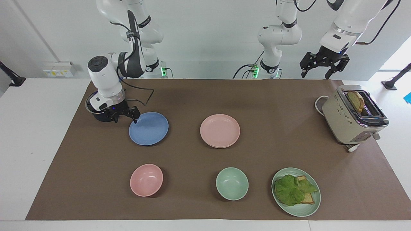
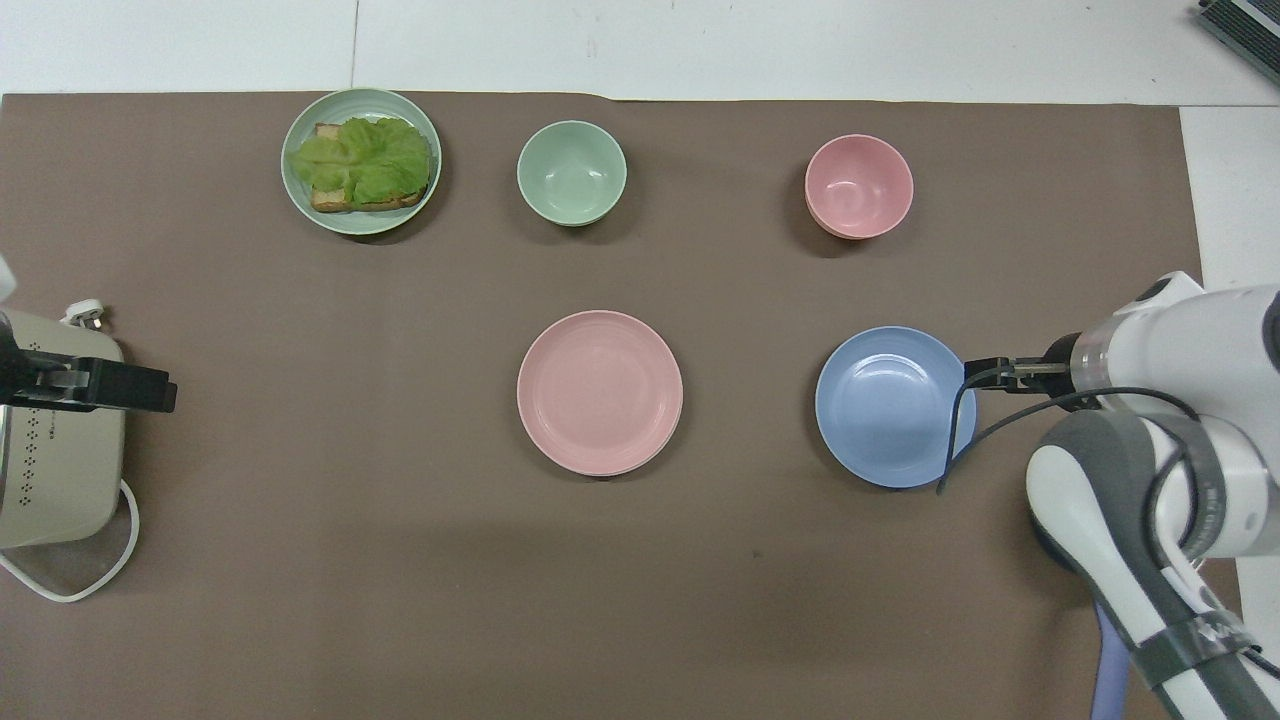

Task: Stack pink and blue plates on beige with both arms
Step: 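Reach the right gripper to the blue plate rim and grasp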

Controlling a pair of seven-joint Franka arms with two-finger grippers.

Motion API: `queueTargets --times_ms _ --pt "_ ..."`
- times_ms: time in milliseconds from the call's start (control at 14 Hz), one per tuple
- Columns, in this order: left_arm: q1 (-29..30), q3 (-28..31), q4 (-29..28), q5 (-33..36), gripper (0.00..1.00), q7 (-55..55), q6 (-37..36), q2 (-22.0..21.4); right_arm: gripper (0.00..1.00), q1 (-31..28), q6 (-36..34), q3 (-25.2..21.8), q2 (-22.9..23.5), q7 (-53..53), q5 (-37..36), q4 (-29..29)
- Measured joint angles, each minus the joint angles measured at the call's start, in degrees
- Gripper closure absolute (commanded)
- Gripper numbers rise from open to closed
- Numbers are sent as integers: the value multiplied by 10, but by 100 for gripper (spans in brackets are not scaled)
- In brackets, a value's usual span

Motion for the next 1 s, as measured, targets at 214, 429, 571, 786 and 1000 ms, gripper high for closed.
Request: queueTargets --times_ms 214,429,571,786,1000 --pt "0 0 1 0 0 0 2 0 28 -1 26 0 30 -7 0 0" --pt "0 0 1 0 0 0 2 0 48 -1 29 1 38 -18 0 0" --pt "0 0 1 0 0 0 2 0 49 -1 28 2 38 -19 0 -2" --pt "0 0 1 0 0 0 2 0 55 -1 28 2 43 -27 0 -10" --pt "0 0 1 0 0 0 2 0 100 -1 28 2 44 -41 1 -12"
